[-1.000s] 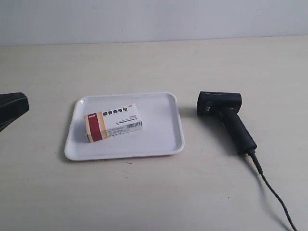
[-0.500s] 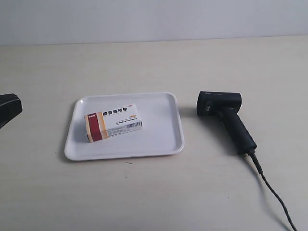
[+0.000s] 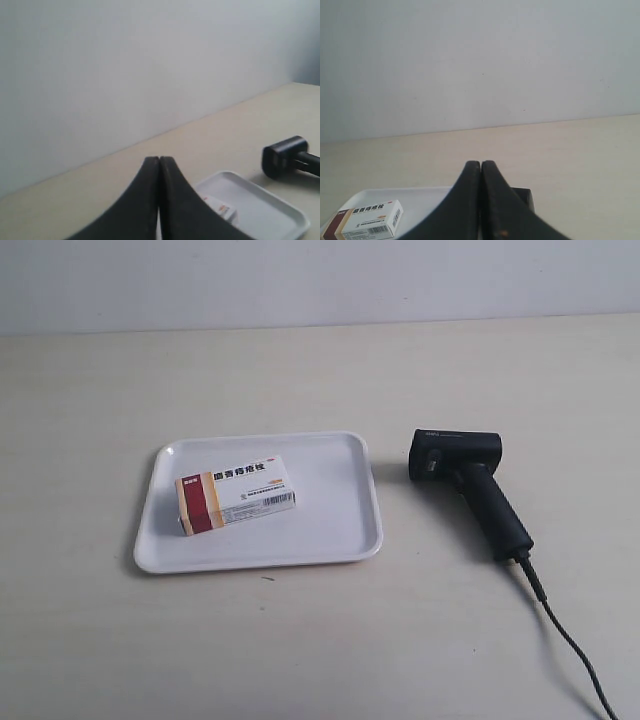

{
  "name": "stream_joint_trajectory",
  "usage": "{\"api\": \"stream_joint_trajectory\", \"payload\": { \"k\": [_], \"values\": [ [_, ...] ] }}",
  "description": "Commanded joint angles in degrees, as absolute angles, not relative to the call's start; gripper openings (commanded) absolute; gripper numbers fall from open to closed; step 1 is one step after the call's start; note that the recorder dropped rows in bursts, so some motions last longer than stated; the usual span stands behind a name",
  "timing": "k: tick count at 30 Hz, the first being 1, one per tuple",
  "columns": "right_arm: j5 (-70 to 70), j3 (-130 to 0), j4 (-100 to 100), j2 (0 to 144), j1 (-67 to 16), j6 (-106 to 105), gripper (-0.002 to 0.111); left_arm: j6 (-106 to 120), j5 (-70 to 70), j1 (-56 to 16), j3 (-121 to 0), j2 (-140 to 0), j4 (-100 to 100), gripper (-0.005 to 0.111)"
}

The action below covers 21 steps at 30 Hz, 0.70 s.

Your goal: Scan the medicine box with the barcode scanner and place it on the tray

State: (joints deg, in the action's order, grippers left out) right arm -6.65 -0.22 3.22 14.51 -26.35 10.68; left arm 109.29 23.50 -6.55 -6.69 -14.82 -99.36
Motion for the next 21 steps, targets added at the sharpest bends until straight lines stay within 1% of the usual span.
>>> {"api": "stream_joint_trajectory", "payload": {
  "k": [1,5,9,11,14,17,19,21],
  "values": [
    [-7.4,0.0,3.0,14.1,-26.1,10.5,0.0,109.2,22.7,-2.3,-4.0,-7.5,-99.9,0.001],
    [-7.4,0.0,3.0,14.1,-26.1,10.5,0.0,109.2,21.8,-1.7,-2.6,-5.2,-99.9,0.001],
    [-7.4,0.0,3.0,14.1,-26.1,10.5,0.0,105.4,15.7,-1.7,-0.1,-3.9,-97.7,0.001],
    [-7.4,0.0,3.0,14.1,-26.1,10.5,0.0,91.9,12.5,-1.7,0.0,-1.1,-84.6,0.001],
    [-7.4,0.0,3.0,14.1,-26.1,10.5,0.0,64.3,7.5,-1.8,0.0,0.0,-58.3,0.001],
    [-7.3,0.0,3.0,14.1,-26.1,10.5,0.0,38.9,7.2,-1.8,0.0,0.0,-32.4,0.001],
    [-7.3,0.0,3.0,14.1,-26.1,10.5,0.0,25.5,7.3,-1.8,0.0,0.0,-21.3,0.001],
    [-7.3,0.0,3.0,14.1,-26.1,10.5,0.0,16.7,7.8,-1.8,0.0,0.0,-13.7,0.001]
  ]
}}
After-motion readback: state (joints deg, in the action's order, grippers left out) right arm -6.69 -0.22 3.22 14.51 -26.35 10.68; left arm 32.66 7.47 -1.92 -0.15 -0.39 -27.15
